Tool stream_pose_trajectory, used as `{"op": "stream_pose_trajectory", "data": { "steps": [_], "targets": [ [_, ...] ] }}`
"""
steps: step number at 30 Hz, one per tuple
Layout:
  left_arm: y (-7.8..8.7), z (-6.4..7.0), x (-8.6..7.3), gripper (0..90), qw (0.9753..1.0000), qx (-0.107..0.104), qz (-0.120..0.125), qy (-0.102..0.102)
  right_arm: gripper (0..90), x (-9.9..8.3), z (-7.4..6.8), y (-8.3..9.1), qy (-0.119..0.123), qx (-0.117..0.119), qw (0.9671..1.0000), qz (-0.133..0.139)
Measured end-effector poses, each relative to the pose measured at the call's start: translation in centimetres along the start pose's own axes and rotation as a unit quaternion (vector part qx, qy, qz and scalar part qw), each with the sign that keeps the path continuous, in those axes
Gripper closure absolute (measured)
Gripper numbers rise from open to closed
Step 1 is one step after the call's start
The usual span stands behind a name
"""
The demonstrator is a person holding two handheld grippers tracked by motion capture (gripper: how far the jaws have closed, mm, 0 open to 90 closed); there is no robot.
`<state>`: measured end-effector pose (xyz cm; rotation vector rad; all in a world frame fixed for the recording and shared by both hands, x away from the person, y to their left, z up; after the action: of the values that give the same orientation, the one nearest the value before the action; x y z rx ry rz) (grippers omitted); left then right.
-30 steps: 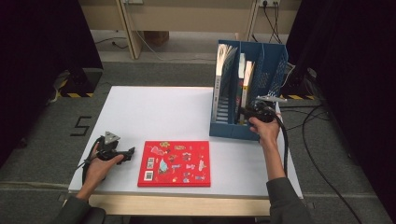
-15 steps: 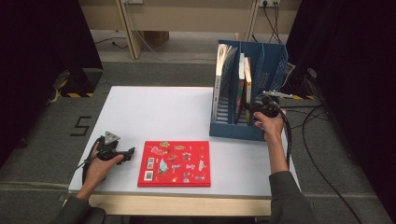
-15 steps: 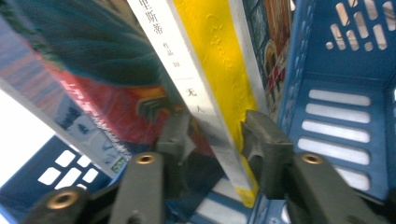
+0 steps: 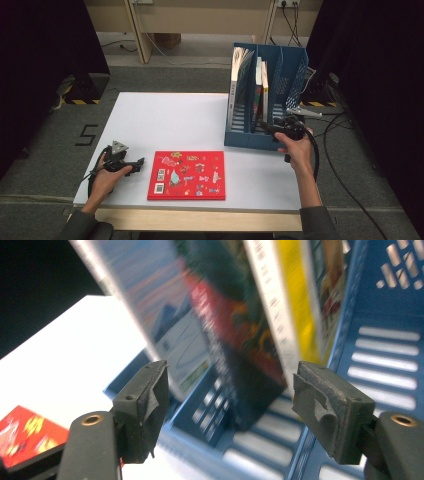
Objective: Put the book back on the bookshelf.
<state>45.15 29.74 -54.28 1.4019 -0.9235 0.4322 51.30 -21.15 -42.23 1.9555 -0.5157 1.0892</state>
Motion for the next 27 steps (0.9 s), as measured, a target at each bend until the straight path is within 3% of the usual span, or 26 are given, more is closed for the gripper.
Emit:
{"op": "stream_pose_trajectory", "data": {
  "steps": [4,14,20,27],
  "targets": [
    [0.0,0.0,0.0,14.2,1.0,-0.002,-0.001,0.002,27.9,-1.7,-1.2,0.6,-0.003,0.013,0.9999,-0.009],
    [0.0,0.0,0.0,14.1,1.0,-0.001,-0.001,0.001,21.3,-4.9,-2.7,0.6,-0.011,0.016,0.9994,-0.027],
    [0.0,0.0,0.0,14.2,1.0,-0.002,-0.001,0.001,18.5,-6.5,-3.8,0.5,-0.004,0.021,0.9994,-0.028],
    [0.0,0.0,0.0,14.2,1.0,-0.002,0.0,0.001,16.7,-8.1,-5.0,0.3,0.007,0.03,0.9984,-0.048]
  ]
}}
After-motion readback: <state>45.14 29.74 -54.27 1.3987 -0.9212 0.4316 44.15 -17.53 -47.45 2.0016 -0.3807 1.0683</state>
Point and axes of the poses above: each handheld gripper's, and its own axes: y roughly backward along the jaws, x roughly out of its top, z roughly to its right, the point moved 6 cm from there along -y, roughly forward along the jaws, and after that the axes turned 5 degrees about x, right-handed, at the moved point
